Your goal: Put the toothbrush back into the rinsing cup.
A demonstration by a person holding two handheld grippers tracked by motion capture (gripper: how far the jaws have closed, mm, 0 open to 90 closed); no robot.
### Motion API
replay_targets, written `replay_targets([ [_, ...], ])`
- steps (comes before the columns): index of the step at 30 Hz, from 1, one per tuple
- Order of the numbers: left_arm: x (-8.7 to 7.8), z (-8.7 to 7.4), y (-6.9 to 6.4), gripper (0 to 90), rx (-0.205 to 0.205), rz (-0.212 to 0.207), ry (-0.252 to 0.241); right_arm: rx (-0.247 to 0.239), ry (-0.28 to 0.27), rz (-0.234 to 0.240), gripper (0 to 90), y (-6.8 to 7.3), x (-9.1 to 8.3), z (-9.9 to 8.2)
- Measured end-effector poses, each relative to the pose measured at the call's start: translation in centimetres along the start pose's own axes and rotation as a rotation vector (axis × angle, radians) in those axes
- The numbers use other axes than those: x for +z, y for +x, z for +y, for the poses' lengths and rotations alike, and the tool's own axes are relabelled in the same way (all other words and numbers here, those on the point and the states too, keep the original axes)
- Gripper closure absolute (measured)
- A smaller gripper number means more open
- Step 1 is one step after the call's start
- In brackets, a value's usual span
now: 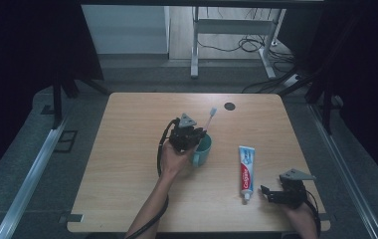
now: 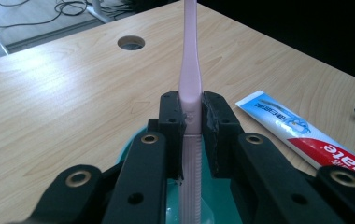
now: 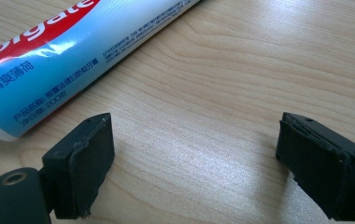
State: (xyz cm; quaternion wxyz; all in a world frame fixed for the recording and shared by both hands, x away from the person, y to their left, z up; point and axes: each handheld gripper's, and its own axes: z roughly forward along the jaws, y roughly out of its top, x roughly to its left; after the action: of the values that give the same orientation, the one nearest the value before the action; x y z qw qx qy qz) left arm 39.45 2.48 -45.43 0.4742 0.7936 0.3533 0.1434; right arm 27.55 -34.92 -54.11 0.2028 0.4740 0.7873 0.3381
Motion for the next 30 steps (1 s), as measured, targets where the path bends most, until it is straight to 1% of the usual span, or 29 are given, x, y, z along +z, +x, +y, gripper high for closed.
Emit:
replay_targets([
  [9,0.5,-0.7,-0.2,78.6,0.006,0.001,0.020,0.000,0.000,0.000,11.1,0.0,0.0,0.0],
  [17,0.9,-1.5,-0.2,78.4,0.014,0.007,0.057,0.000,0.000,0.000,11.1,0.0,0.0,0.0],
  [18,1.0,-1.5,-0.3,78.4,0.009,0.009,0.061,0.000,0.000,0.000,11.1,0.0,0.0,0.0],
  [20,1.1,-1.6,-0.3,78.4,0.020,0.014,0.075,0.000,0.000,0.000,11.1,0.0,0.0,0.0],
  [26,1.5,-1.7,-0.4,77.9,0.030,0.019,0.106,0.000,0.000,0.000,11.1,0.0,0.0,0.0],
  [28,1.5,-1.7,-0.4,77.7,0.028,0.017,0.113,0.000,0.000,0.000,11.1,0.0,0.0,0.0],
  [30,1.6,-1.7,-0.4,77.6,0.018,0.017,0.114,0.000,0.000,0.000,11.1,0.0,0.0,0.0],
])
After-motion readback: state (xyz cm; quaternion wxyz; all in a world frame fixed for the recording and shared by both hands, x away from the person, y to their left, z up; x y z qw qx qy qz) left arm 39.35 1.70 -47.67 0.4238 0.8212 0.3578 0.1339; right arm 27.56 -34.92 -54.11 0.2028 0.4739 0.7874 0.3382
